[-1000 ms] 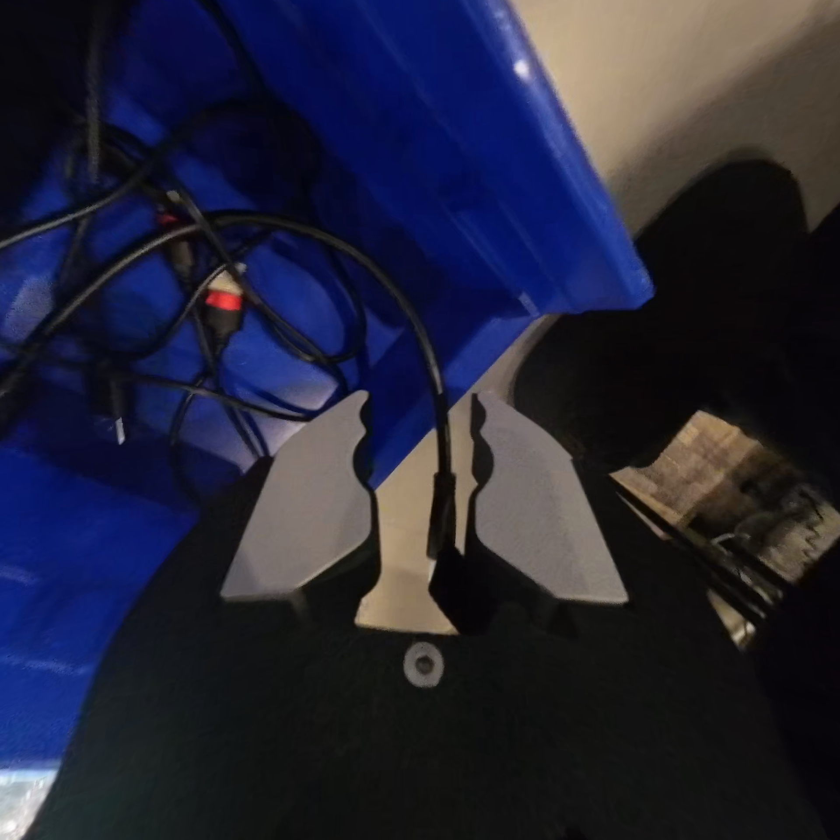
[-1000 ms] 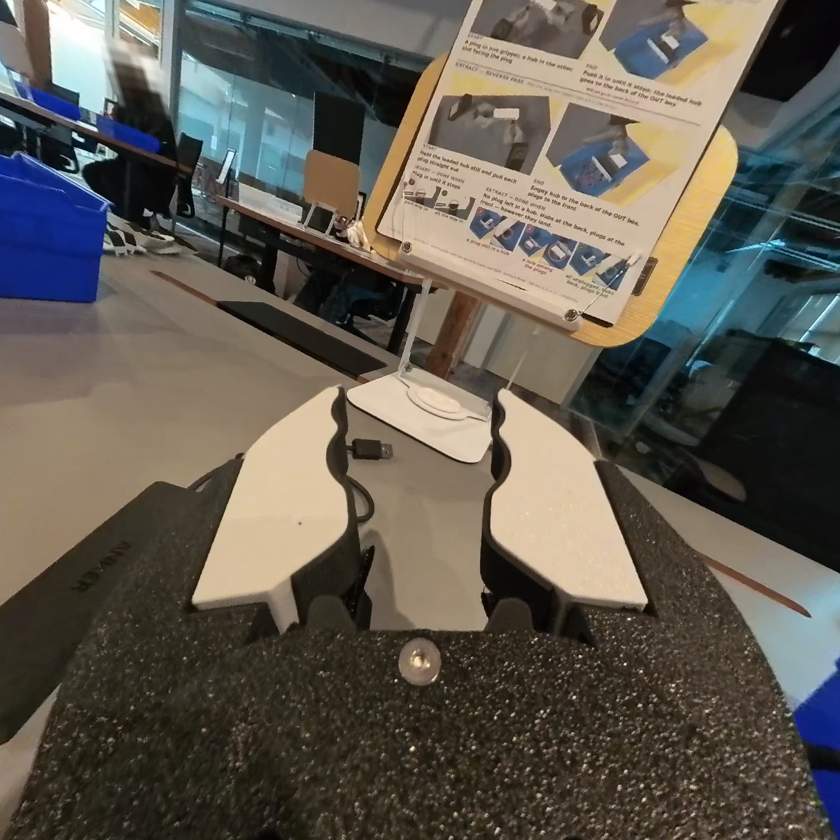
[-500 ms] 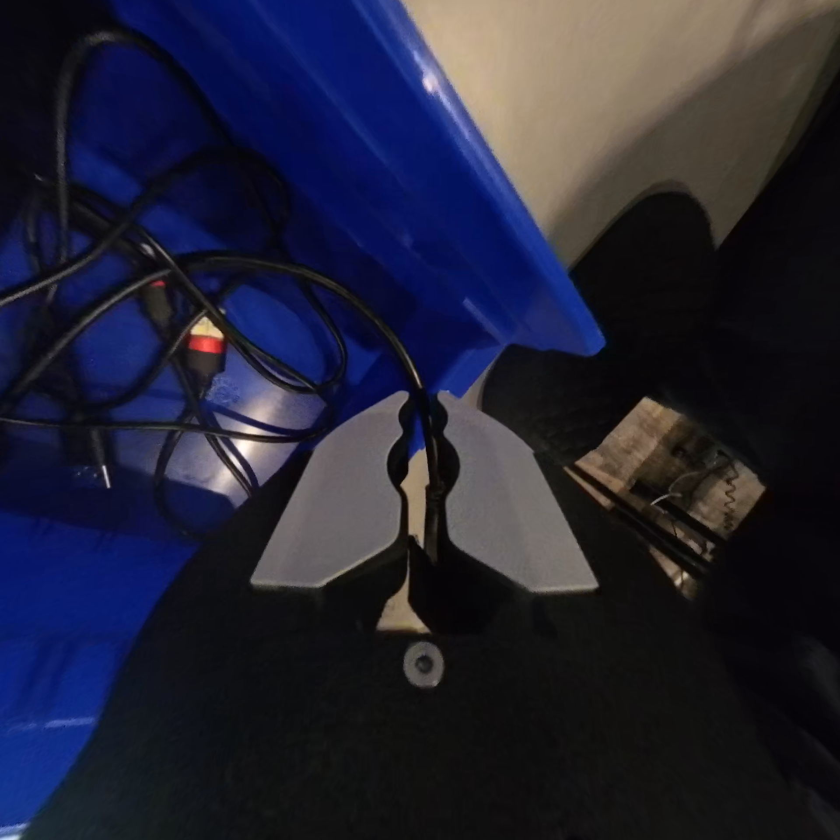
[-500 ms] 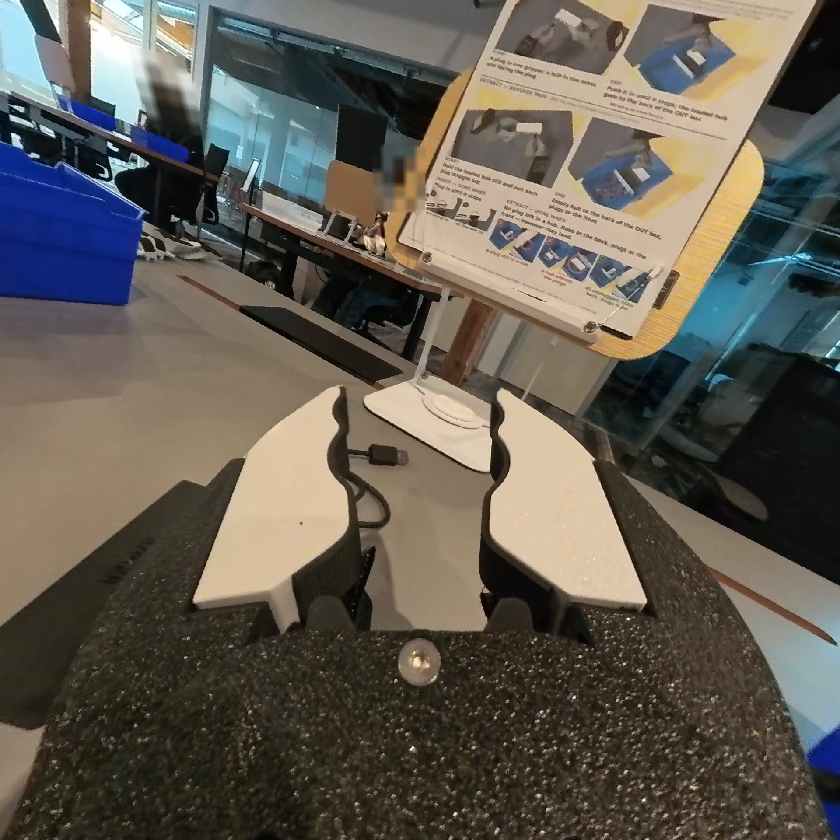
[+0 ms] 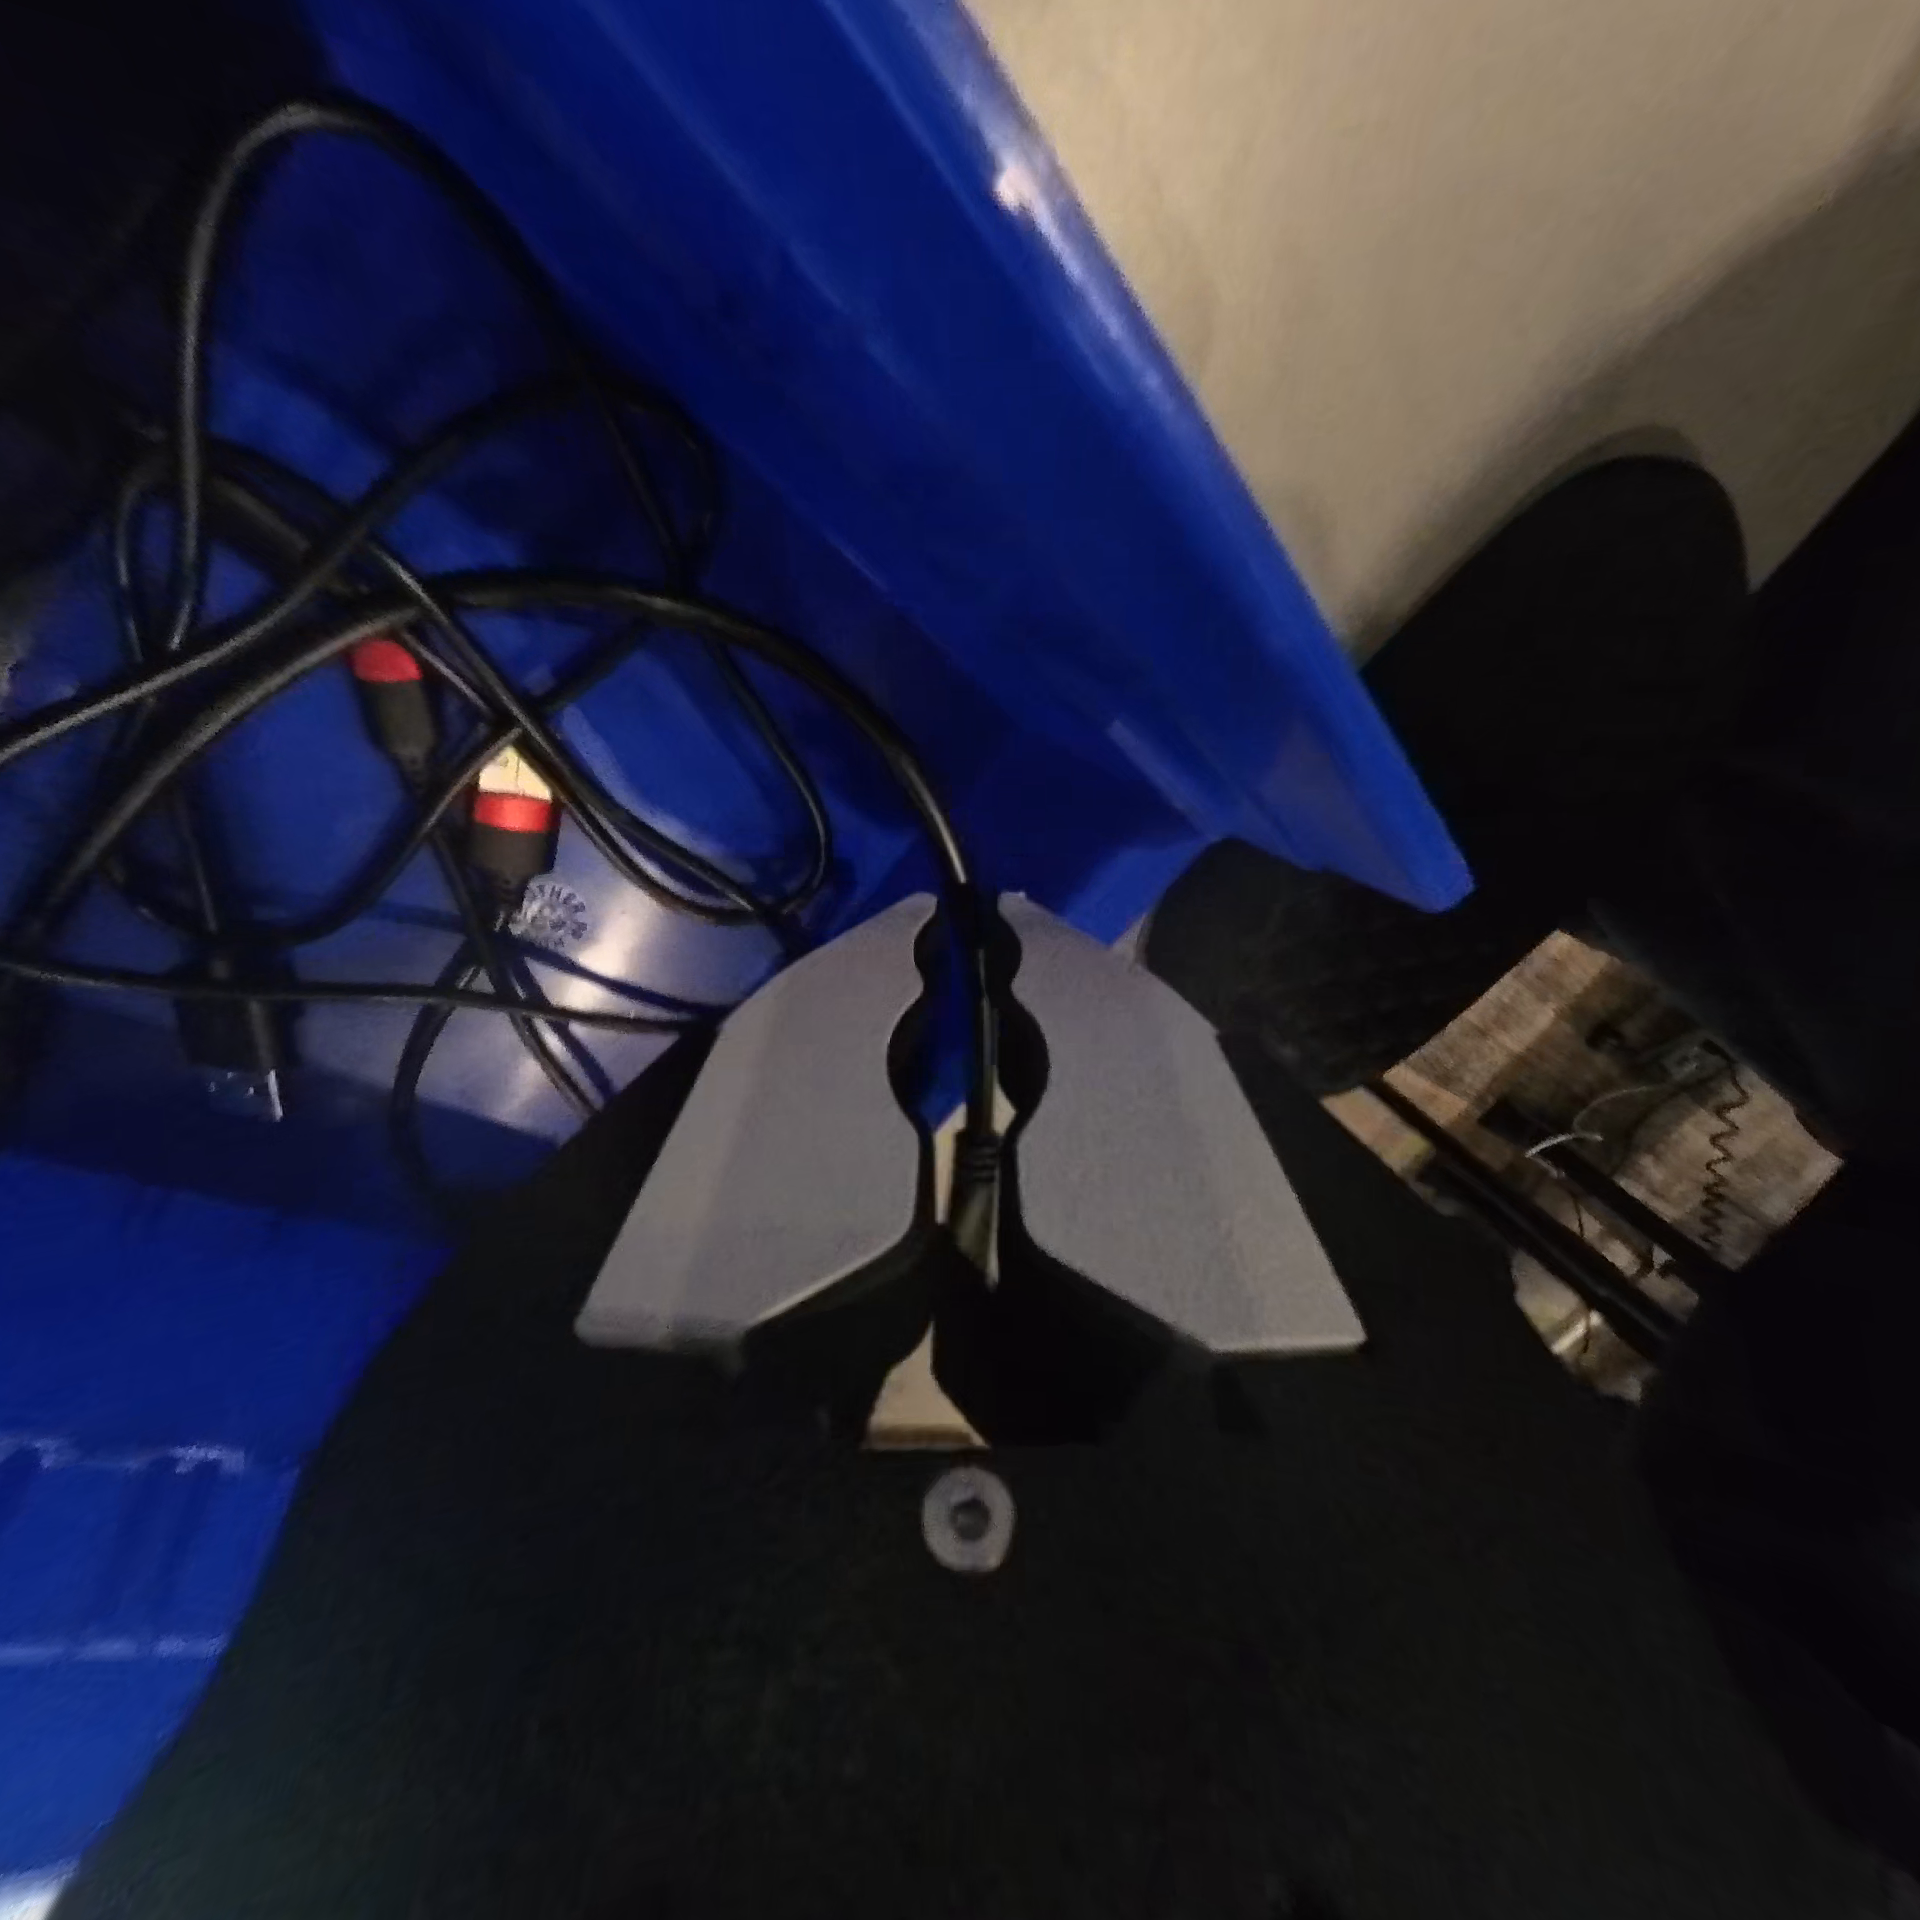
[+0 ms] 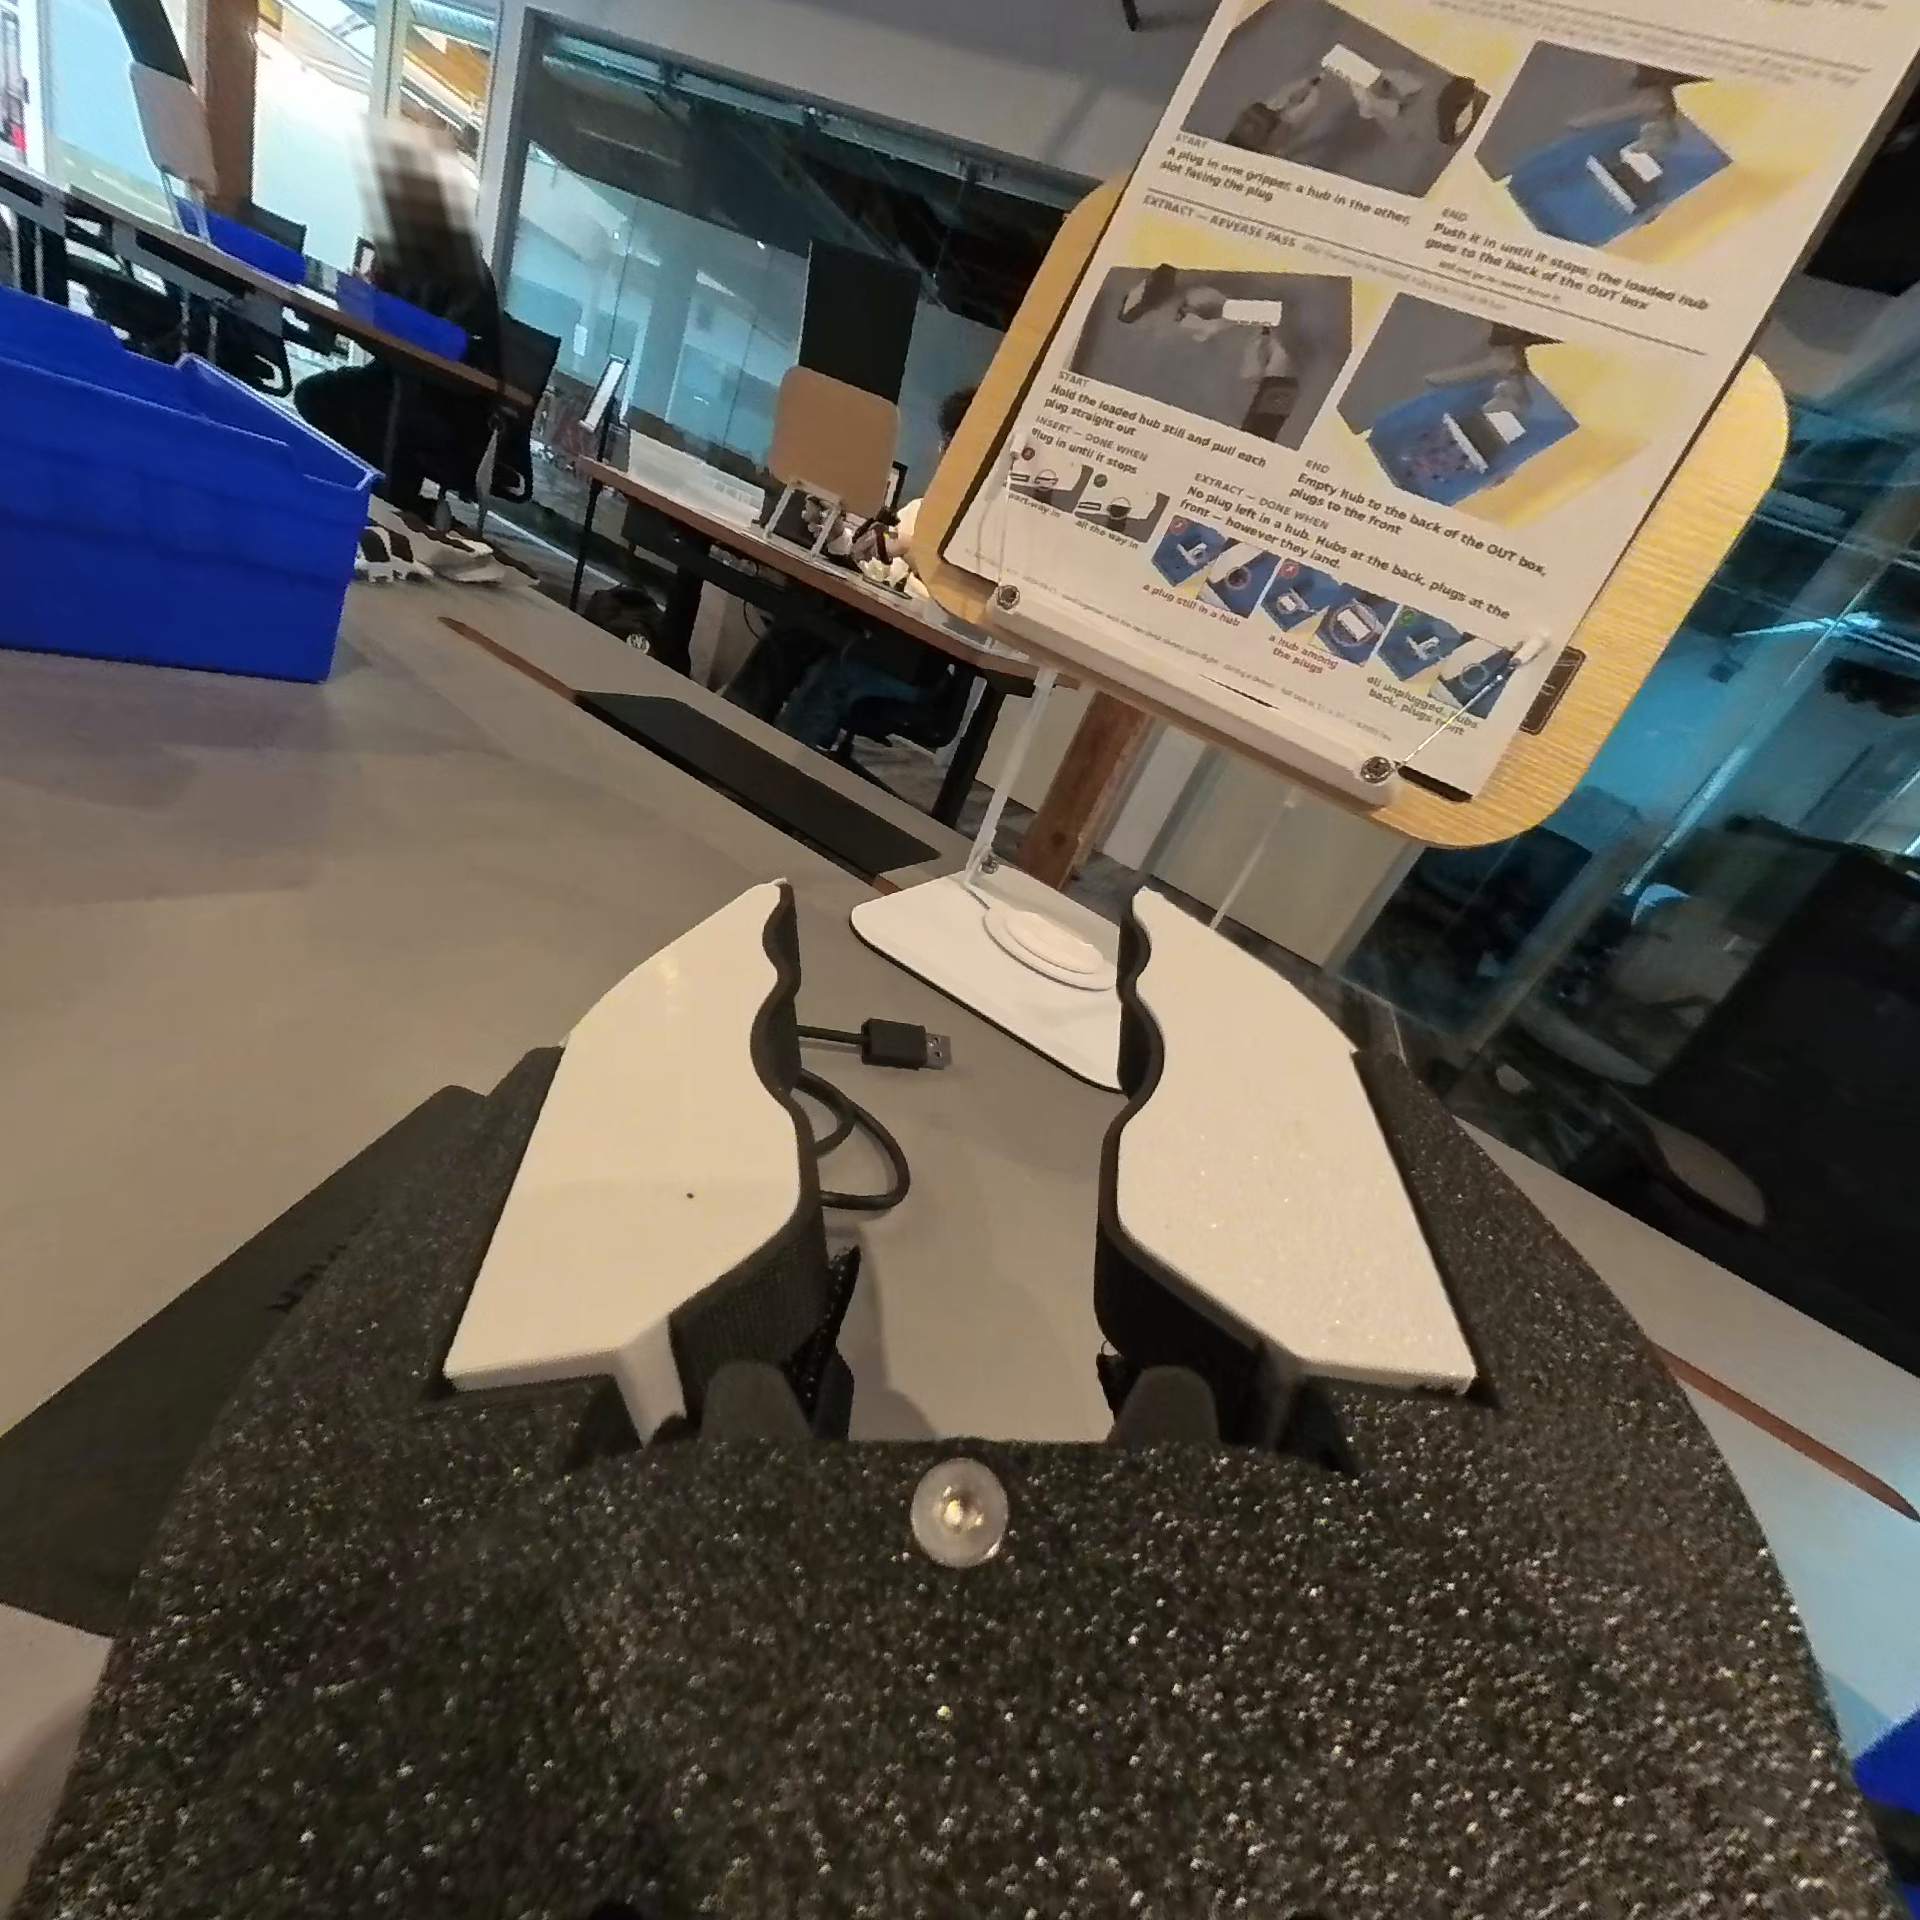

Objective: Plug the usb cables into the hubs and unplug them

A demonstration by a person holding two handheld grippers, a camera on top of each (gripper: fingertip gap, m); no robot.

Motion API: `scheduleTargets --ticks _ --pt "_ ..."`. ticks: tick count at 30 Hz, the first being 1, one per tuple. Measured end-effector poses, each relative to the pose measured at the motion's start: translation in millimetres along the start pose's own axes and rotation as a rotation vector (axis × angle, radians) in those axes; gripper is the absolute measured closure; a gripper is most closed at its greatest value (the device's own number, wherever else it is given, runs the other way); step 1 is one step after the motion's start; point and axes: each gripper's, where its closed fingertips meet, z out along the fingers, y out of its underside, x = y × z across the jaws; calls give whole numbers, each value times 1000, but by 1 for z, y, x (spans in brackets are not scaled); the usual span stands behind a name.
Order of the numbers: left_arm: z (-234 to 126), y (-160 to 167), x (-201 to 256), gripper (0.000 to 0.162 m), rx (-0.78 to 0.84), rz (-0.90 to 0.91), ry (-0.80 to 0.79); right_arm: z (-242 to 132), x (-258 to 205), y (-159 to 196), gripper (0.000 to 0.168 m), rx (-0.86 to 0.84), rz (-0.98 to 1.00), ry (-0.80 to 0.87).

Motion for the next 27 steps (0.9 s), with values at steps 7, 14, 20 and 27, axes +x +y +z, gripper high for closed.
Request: scheduleTargets --ticks 7,14,20,27 --pt "-56 11 -2 157 40 4 -123 0 -1 -1 110 1 2 -6" --pt "-138 25 -3 157 83 -19 -318 -1 -3 -2 110 8 -4 -14" --pt "-203 22 4 157 189 10 -479 -1 -5 -4 111 17 -11 -23" --pt "-250 11 21 157 431 63 -509 -2 -7 -6 112 23 -19 -29"
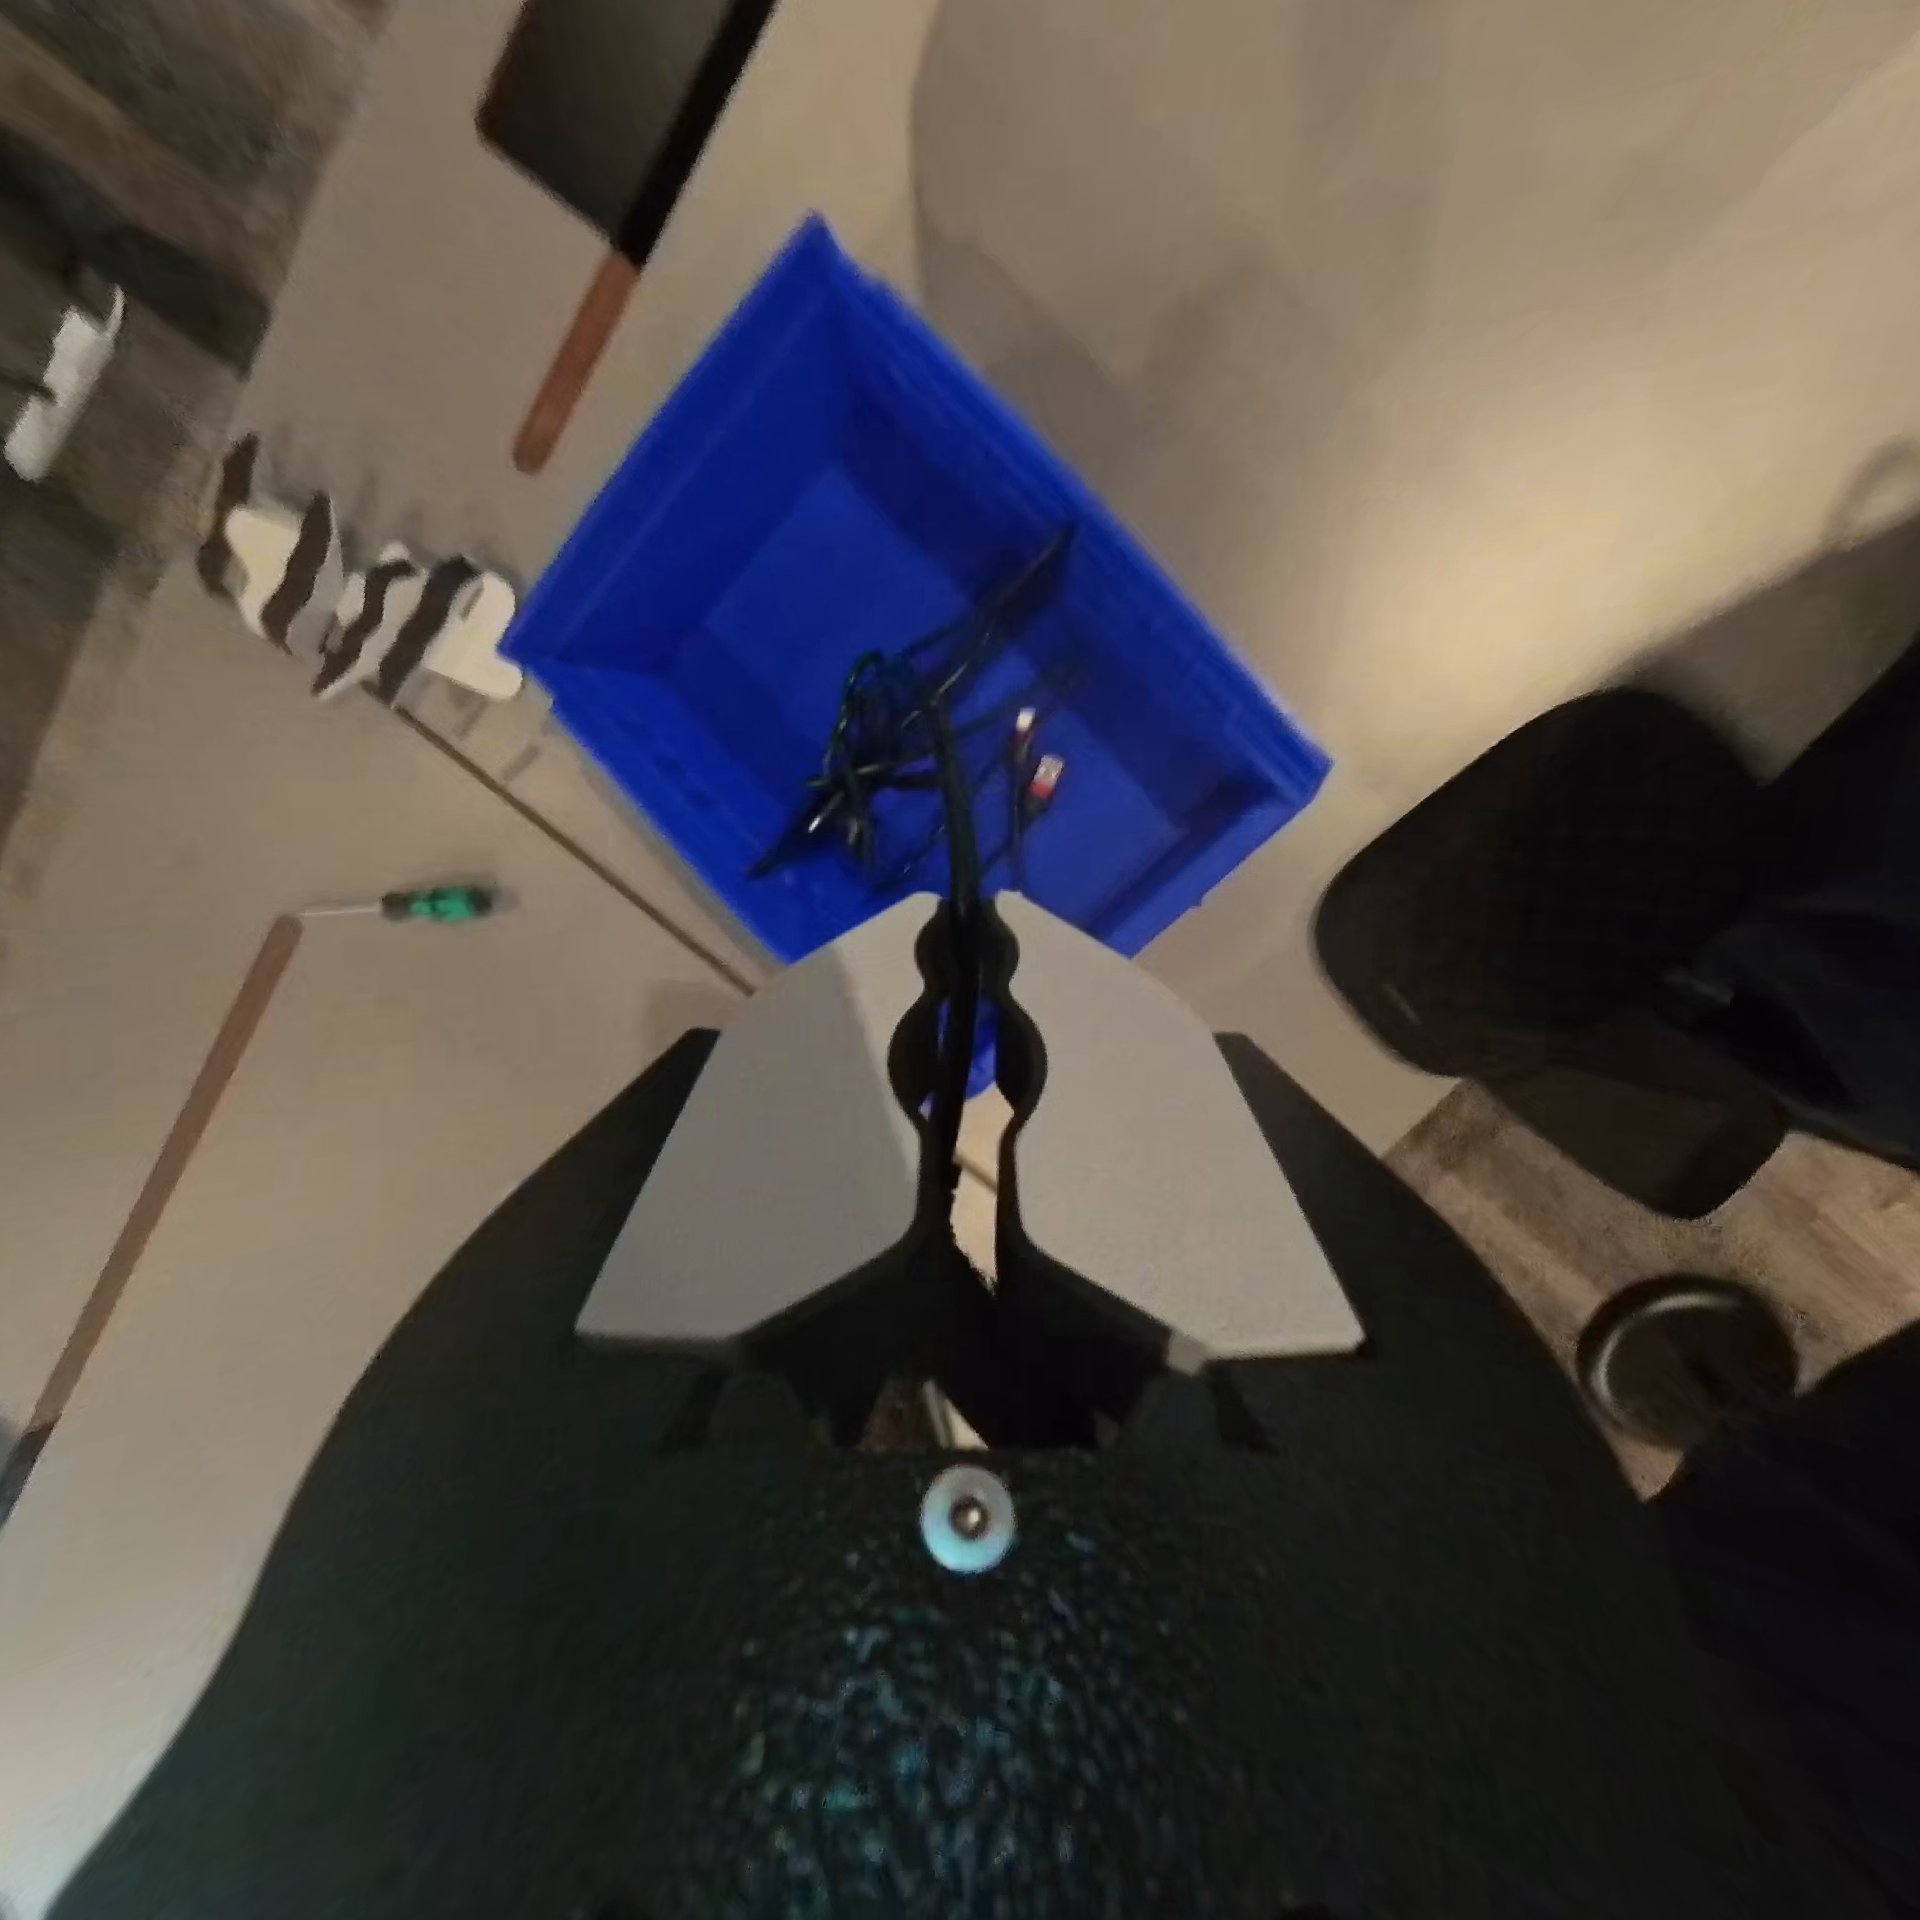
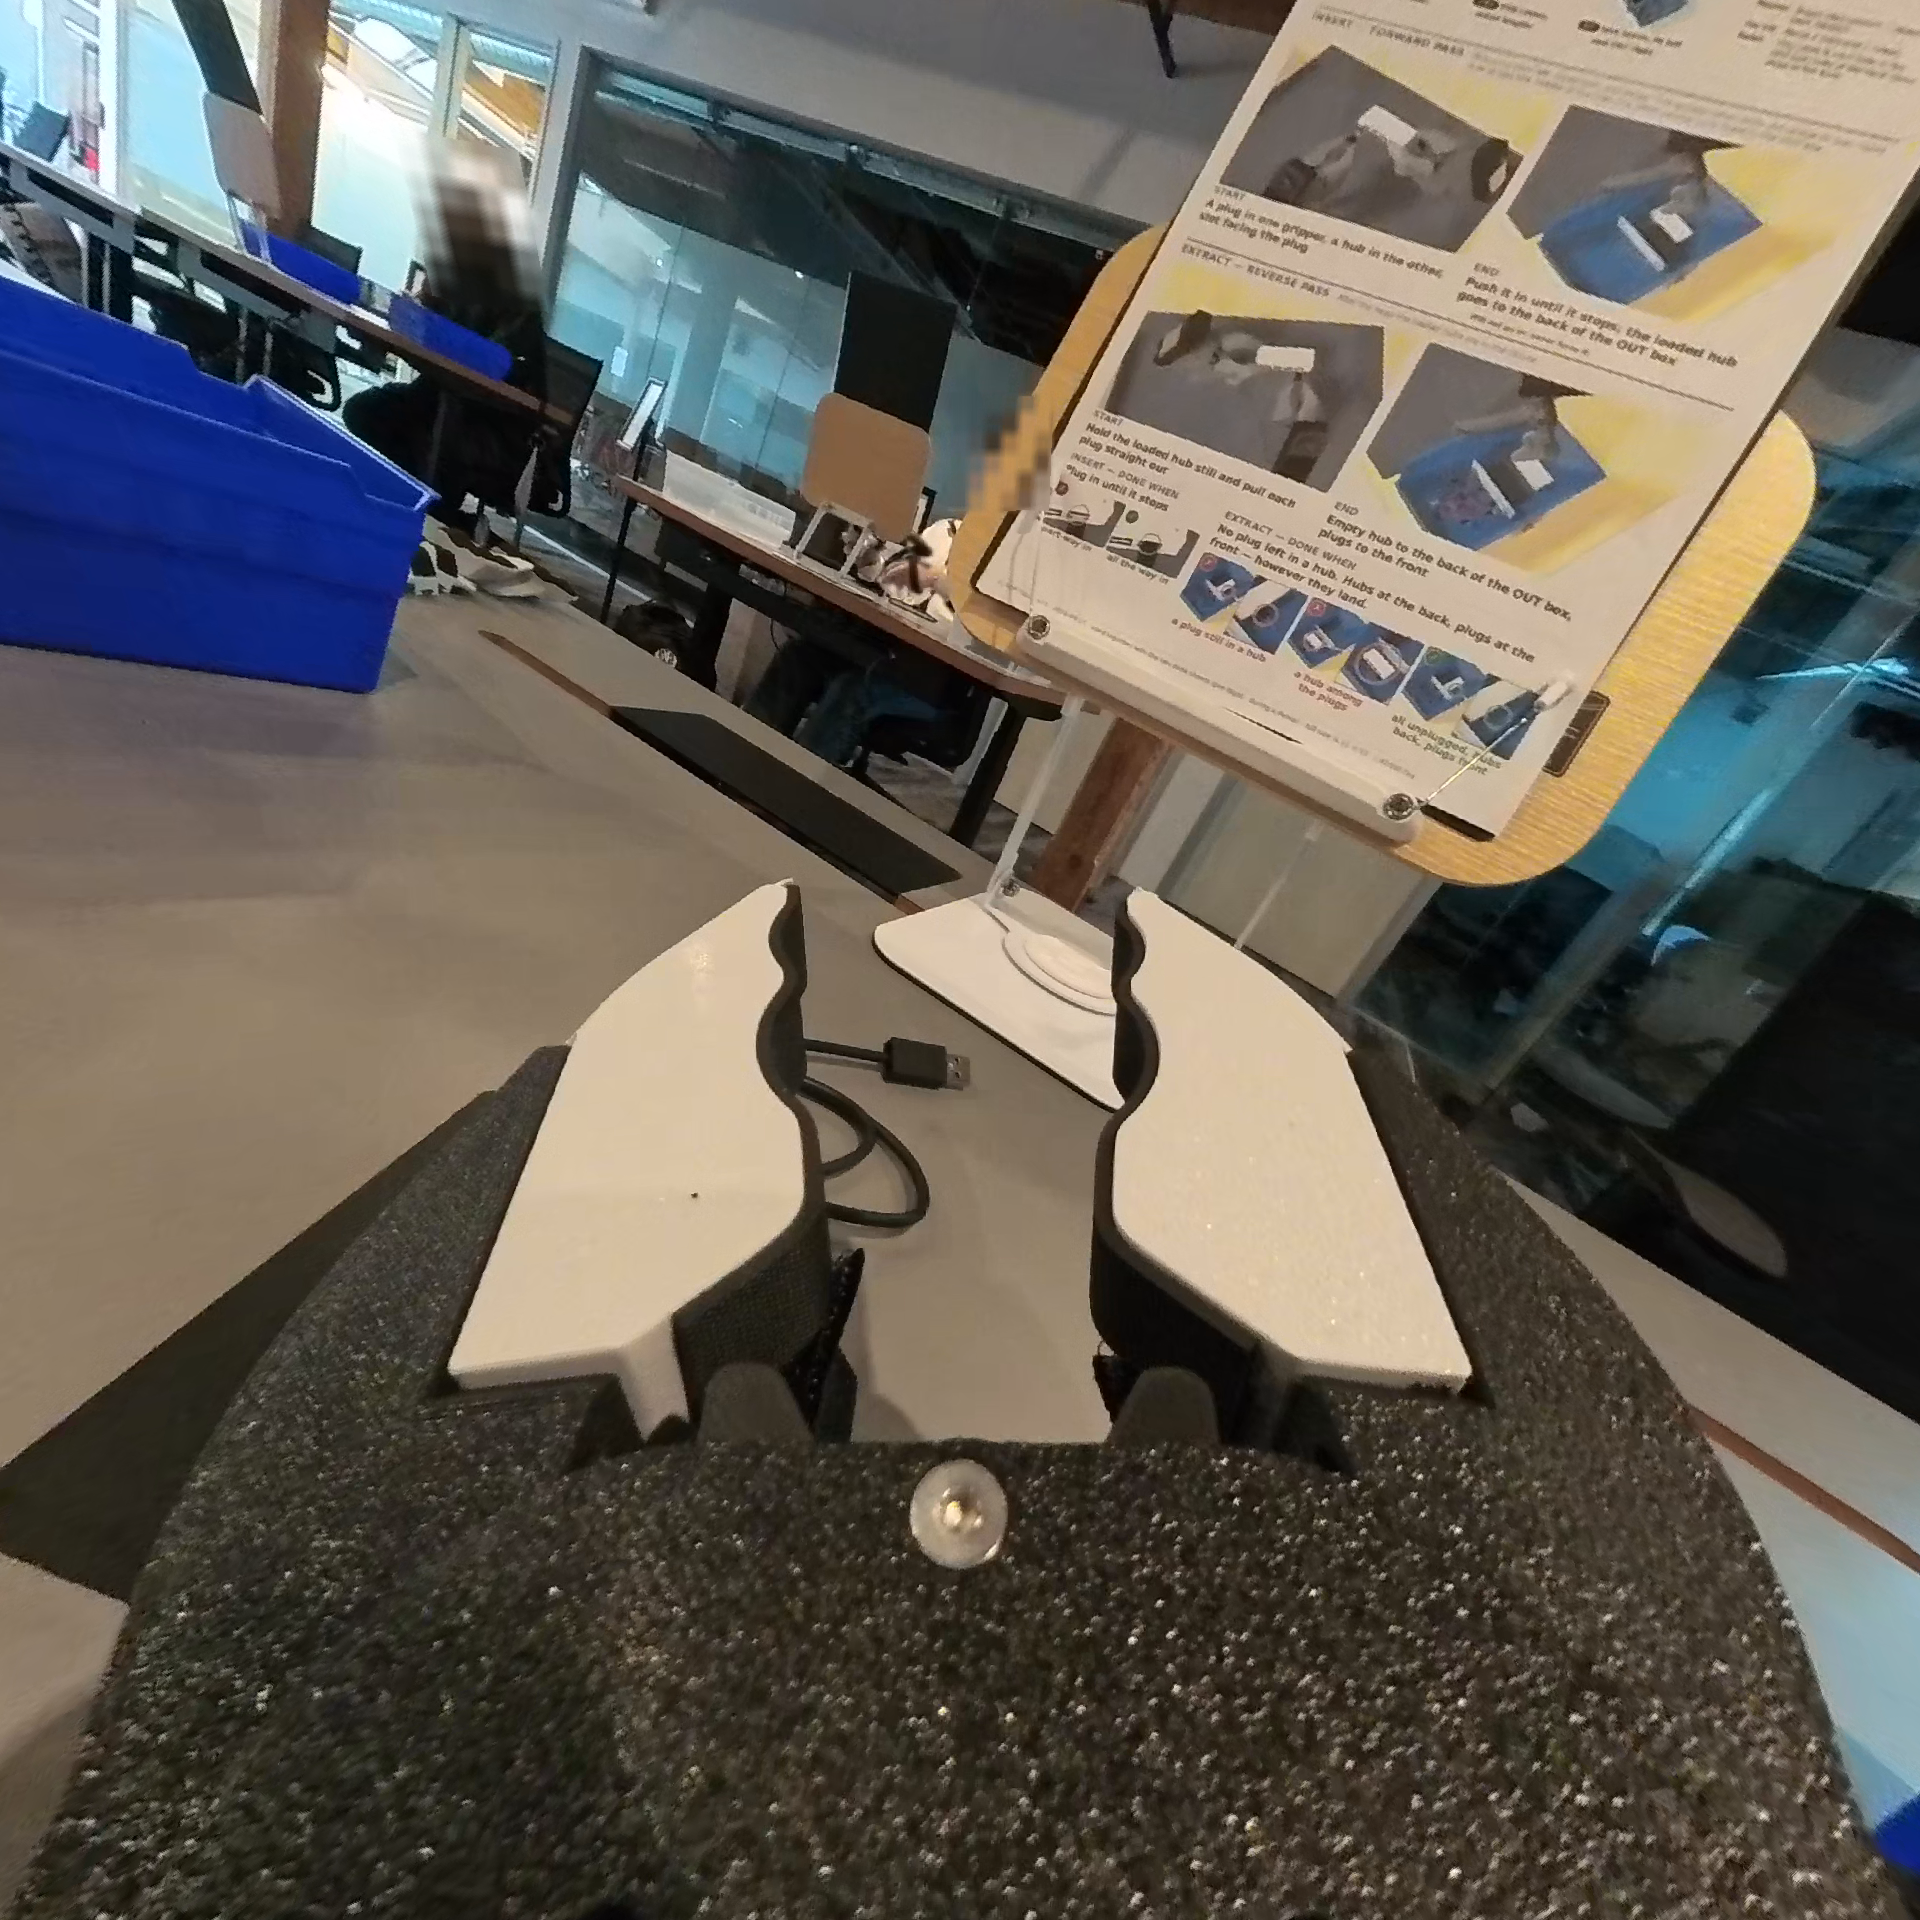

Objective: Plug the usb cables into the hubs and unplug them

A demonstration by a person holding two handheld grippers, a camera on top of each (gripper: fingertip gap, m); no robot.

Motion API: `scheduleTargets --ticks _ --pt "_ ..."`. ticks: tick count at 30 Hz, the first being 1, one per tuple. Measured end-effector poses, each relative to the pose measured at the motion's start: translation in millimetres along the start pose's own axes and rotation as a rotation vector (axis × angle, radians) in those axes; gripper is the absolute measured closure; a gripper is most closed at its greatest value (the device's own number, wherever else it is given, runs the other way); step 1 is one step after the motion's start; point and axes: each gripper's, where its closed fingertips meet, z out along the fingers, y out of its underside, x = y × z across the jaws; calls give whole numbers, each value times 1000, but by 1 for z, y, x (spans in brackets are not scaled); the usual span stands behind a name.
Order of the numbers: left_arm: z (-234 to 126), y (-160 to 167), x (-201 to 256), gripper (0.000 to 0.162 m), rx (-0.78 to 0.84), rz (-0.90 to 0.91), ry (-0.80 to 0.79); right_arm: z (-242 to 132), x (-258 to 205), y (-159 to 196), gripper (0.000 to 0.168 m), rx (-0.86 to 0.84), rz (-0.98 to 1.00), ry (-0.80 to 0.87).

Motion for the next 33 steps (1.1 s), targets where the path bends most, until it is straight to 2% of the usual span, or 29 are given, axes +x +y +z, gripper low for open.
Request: scheduleTargets --ticks 5,8,10,13,16,18,21,25,29,33 --pt "-26 -5 -2 158 104 -32 -32 0 -1 -1 112 3 -3 -6" --pt "-22 11 -1 157 65 -37 -23 0 -2 -1 112 4 -6 -8" --pt "-25 7 3 158 164 -64 4 -1 -3 -2 112 6 -9 -9" --pt "-19 44 -15 158 102 -122 -115 -1 -3 -3 112 10 -11 -13" --pt "-15 43 -2 157 330 -188 23 -2 -4 -5 112 15 -15 -15" --pt "-22 40 0 157 457 -189 40 -2 -5 -4 112 15 -16 -16" --pt "-47 28 4 157 659 -184 86 -1 -6 -3 112 10 -19 -19" --pt "-67 4 15 158 794 -160 144 0 -7 -4 112 14 -6 -20" --pt "-63 -39 41 157 888 -90 227 1 -9 -4 113 9 -12 -33" --pt "-43 -87 71 157 981 -52 403 -1 -11 -8 116 16 -45 -28"
